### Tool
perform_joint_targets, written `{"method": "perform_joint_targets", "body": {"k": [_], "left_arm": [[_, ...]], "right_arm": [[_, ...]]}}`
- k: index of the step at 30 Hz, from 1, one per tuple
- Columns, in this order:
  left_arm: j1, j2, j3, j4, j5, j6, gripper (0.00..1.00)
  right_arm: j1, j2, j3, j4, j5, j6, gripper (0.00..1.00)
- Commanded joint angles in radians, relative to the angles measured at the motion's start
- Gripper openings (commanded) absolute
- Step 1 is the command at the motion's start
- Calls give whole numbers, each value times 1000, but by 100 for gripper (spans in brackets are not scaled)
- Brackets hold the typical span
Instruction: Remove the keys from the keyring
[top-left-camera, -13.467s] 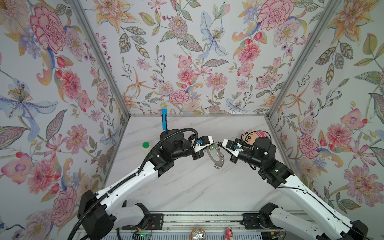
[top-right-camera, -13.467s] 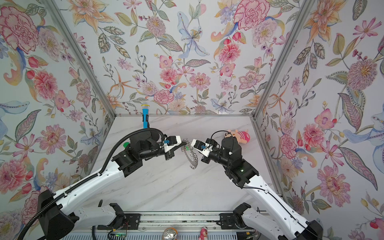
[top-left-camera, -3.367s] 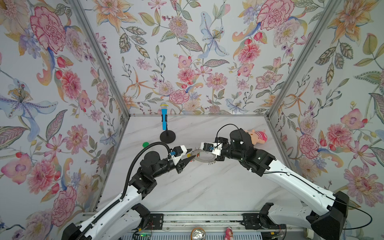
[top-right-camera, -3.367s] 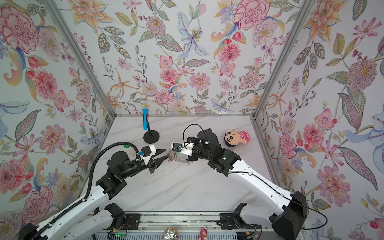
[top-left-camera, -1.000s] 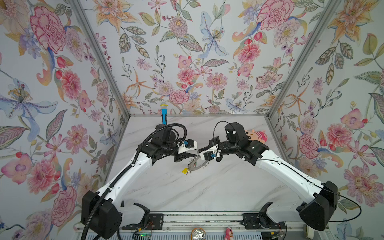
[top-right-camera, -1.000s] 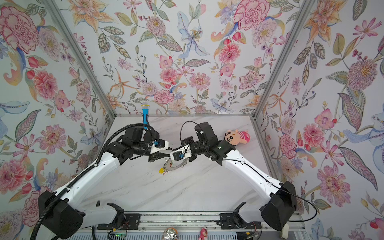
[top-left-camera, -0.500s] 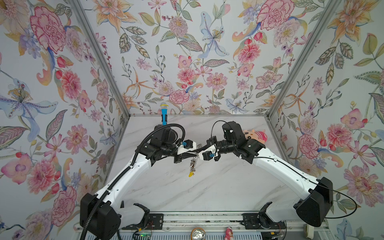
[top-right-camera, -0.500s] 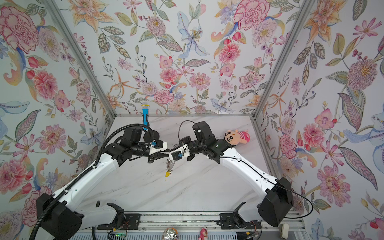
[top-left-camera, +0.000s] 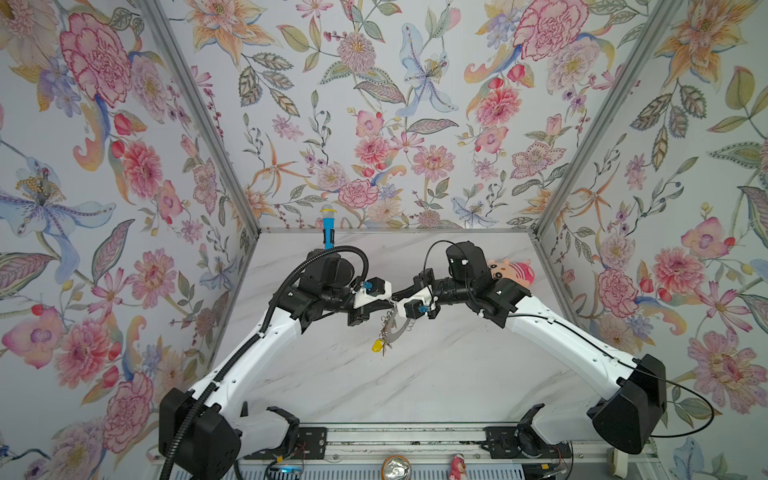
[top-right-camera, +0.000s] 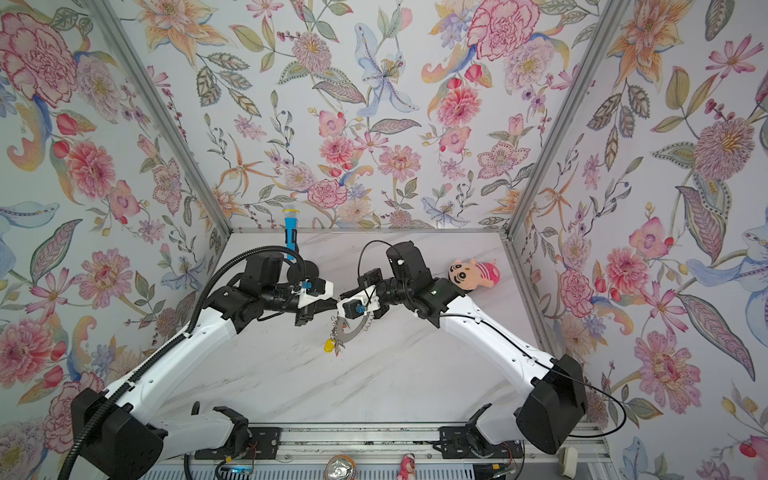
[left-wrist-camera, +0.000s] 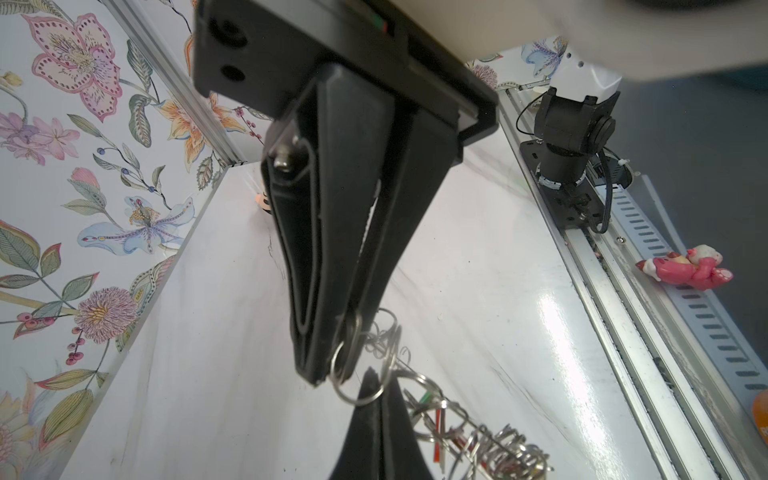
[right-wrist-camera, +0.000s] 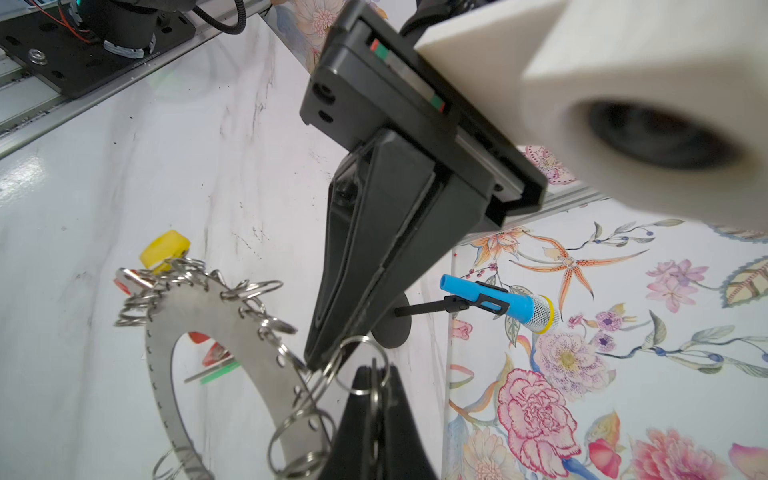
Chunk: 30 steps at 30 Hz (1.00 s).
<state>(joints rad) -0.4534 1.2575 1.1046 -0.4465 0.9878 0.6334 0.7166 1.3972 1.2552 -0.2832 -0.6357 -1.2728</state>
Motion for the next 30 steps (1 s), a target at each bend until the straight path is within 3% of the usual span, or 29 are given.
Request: {"method": "perform_joint_targets", "body": {"k": [1,17,30], "left_arm": [[0,-24,-20,14,-17,-17,0],[7,-41,-30,53,-152,-61,0],[25,-82,-68,191,-196,-238,0]], "right_arm": [[6,-48,-11,68,-7,-6,0],[14,-152,-108,188,93,-17,0],[15,-201,-184,237,241,-51,0]]}}
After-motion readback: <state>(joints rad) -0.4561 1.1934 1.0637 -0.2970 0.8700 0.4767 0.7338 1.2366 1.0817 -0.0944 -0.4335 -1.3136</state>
